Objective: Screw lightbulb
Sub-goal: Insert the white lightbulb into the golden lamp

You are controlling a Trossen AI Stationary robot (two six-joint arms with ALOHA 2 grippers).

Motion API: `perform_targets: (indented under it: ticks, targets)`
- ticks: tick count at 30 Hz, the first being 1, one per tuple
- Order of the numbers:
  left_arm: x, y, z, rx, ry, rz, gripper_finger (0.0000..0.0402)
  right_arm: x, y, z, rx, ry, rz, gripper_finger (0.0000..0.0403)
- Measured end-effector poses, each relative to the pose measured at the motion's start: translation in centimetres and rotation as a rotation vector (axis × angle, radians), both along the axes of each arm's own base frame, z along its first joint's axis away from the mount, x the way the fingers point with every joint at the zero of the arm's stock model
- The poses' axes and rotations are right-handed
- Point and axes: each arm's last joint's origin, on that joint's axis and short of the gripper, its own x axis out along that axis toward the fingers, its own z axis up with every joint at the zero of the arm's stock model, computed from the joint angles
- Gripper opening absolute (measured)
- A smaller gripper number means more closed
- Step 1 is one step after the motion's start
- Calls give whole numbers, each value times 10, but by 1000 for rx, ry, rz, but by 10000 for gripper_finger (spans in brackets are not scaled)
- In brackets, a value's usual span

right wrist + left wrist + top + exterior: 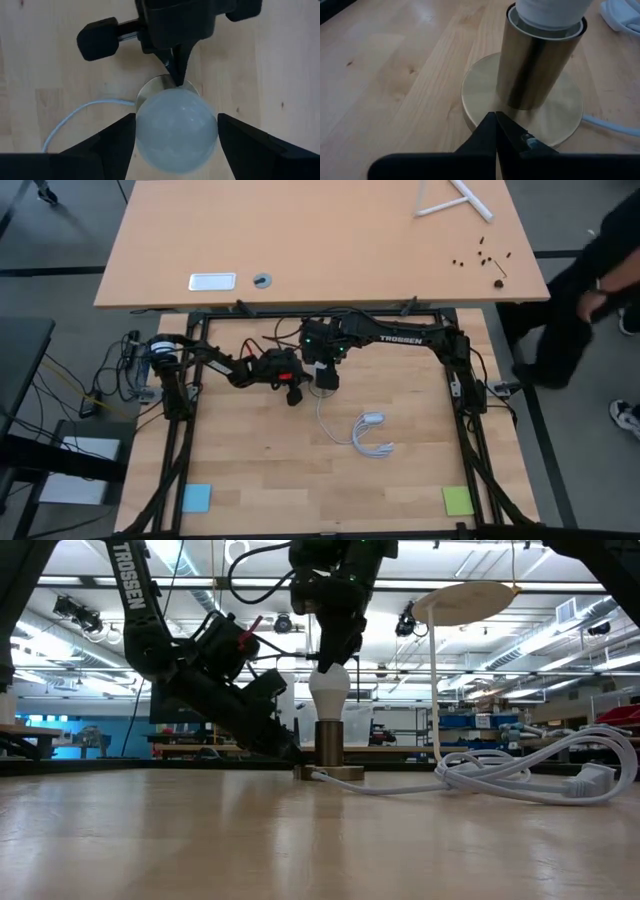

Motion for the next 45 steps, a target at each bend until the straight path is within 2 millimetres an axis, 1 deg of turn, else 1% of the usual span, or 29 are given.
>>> perform_targets:
  ticks: [4, 10, 12, 16, 26, 31, 34, 36, 38, 41, 45]
  targets:
    - [0, 0, -1, -1, 12, 5, 3, 0, -1, 0, 5, 5, -110, 272]
    - [-1, 0, -1, 1, 16, 9, 3, -1, -2, 0, 82, -6, -415, 261]
    - [-1, 0, -1, 2, 16, 10, 3, 0, -1, 1, 94, -17, -451, 262]
    - [-1, 0, -1, 2, 16, 10, 3, 3, 6, 1, 80, -32, -434, 274]
    - [-1, 0, -2, 2, 17, 10, 3, 5, 18, 1, -8, -27, -251, 328]
    - [-1, 0, -2, 2, 17, 10, 3, 5, 20, 14, -116, -36, -159, 352]
    - [-1, 0, -2, 2, 17, 10, 3, 6, 20, 24, -157, -49, -60, 354]
    - [-1, 0, -2, 2, 17, 10, 3, 6, 20, 29, -186, -55, 52, 353]
    - [-1, 0, -2, 2, 17, 10, 3, 4, 21, 29, -199, -37, 169, 352]
    - [-1, 0, -2, 2, 17, 10, 3, 3, 18, 26, -202, -15, 299, 348]
    - [-1, 0, -2, 2, 17, 10, 3, 1, 12, 21, -208, 8, 361, 343]
